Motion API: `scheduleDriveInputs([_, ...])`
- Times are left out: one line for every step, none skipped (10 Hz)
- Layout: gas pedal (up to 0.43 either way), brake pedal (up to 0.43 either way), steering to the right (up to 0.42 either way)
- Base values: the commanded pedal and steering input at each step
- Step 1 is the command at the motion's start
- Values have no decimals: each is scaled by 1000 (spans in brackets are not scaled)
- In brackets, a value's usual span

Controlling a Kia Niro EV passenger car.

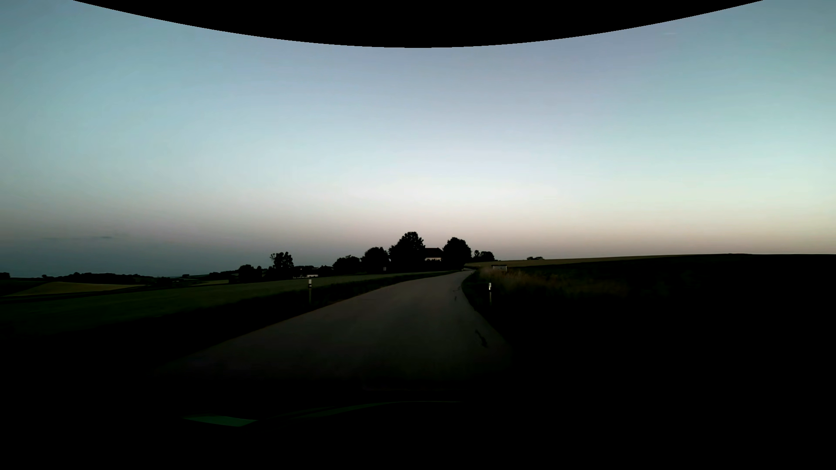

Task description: Follow the waypoints while adhering to traffic rules and regulations

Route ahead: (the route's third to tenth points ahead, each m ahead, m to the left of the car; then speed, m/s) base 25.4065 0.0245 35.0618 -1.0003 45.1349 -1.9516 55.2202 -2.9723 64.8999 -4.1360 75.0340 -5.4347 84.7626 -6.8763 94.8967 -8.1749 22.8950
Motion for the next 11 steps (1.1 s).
scheduleDriveInputs([429,0,24])
scheduleDriveInputs([429,0,24])
scheduleDriveInputs([421,0,23])
scheduleDriveInputs([421,0,23])
scheduleDriveInputs([421,0,22])
scheduleDriveInputs([409,0,22])
scheduleDriveInputs([409,0,22])
scheduleDriveInputs([409,0,22])
scheduleDriveInputs([398,0,22])
scheduleDriveInputs([390,0,22])
scheduleDriveInputs([370,0,21])
